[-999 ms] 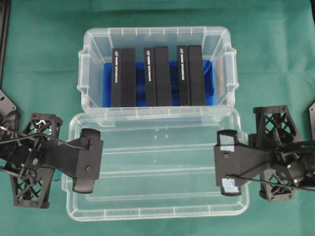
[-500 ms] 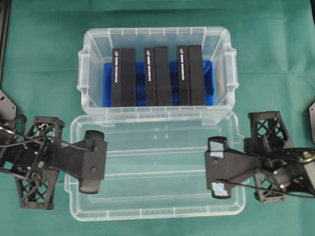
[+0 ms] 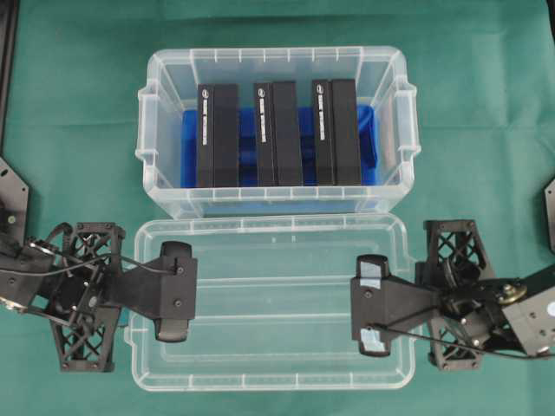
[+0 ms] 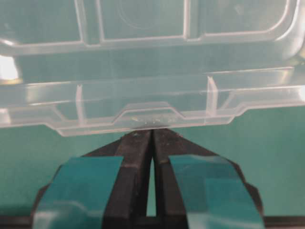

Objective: Clamp the lid of the box with both arms, then lift and open it.
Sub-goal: 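Lower the lid onto the table in front of the box and release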

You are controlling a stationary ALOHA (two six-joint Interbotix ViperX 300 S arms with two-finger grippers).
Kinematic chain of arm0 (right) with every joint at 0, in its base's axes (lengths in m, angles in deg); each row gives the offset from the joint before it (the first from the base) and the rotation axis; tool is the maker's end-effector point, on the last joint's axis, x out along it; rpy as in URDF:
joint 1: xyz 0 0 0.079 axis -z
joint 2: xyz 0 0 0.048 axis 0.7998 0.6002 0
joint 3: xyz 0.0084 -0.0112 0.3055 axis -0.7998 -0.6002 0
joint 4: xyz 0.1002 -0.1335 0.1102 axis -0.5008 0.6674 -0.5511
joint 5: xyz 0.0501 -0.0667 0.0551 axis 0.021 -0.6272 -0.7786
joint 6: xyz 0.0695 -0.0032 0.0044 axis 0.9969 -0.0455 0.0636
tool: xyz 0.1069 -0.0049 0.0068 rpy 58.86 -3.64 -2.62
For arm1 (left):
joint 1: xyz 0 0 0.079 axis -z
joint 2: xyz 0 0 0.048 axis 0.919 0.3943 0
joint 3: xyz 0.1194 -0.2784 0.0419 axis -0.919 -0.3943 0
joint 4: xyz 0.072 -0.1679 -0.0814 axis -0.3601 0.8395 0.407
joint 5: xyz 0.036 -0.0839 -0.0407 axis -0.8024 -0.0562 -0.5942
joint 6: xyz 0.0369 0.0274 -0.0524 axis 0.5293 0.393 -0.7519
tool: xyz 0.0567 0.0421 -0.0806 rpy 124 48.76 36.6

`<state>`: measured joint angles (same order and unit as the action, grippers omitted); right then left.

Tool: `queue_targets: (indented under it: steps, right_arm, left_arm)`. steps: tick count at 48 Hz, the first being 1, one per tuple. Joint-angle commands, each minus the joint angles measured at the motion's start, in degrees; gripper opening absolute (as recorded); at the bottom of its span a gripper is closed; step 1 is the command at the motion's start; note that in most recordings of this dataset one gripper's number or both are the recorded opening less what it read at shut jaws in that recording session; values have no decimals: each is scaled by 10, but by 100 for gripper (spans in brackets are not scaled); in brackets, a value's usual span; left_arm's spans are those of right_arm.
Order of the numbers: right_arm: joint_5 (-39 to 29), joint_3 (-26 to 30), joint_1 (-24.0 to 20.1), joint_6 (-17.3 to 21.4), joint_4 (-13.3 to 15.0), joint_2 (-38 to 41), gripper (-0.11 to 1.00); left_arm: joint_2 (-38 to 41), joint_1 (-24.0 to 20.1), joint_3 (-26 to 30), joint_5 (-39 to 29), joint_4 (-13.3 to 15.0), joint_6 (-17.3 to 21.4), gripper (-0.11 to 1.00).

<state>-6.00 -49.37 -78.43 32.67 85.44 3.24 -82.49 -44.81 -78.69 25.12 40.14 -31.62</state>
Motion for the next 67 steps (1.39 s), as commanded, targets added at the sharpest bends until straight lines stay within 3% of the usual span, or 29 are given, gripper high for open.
queue_targets:
  steps: [1,12,23,42,67]
  right_arm:
    - [77,0,9,19,9,-3,1]
    - [181,-56,11,52,9,13,1]
    - [227,-93,15,84,9,33,1]
    - [236,-95,16,83,12,33,1]
    - [196,-122,8,87,-6,-8,1]
  left_arm:
    - [-2,-13,8,70,-10,-11,2]
    - [13,-15,-30,141,-9,-11,2]
    - [40,-18,-62,192,-8,-11,2]
    - [39,-20,-81,224,-6,-11,2]
    - [-15,-19,-101,172,-1,-14,2]
